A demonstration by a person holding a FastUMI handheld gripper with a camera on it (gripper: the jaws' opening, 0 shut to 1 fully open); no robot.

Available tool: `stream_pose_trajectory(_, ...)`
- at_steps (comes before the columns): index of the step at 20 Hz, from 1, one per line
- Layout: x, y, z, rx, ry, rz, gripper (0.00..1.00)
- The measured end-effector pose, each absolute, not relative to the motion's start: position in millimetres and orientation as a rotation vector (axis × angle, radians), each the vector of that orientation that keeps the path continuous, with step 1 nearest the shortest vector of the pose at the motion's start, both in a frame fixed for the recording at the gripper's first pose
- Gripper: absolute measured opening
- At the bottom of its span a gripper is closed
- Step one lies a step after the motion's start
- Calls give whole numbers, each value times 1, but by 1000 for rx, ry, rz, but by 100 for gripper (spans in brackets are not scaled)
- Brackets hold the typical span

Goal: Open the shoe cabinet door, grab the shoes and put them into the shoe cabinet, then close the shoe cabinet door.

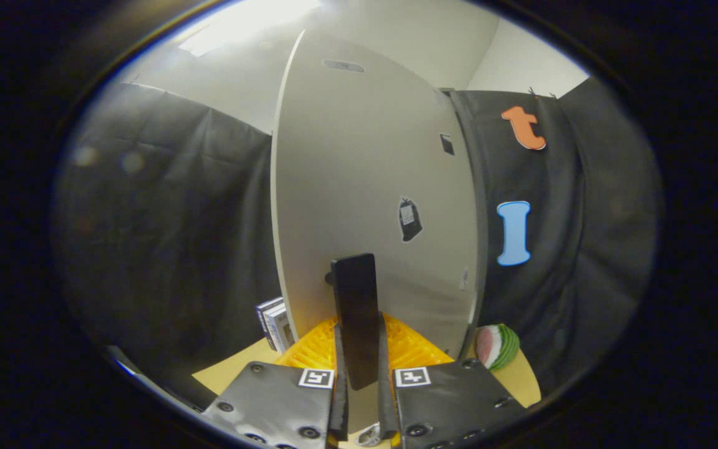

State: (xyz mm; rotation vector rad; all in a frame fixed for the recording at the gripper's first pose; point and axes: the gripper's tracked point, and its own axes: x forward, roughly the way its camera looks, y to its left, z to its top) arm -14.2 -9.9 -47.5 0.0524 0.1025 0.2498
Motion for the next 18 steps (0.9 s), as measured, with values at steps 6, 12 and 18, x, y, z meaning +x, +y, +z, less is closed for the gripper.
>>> stream_pose_trajectory(6,-34,-73,-43,11,107,168,20)
stream_pose_trajectory(12,-36,-128,-39,29,104,97,19)
stream_pose_trajectory(18,-35,-161,-38,59,106,87,15)
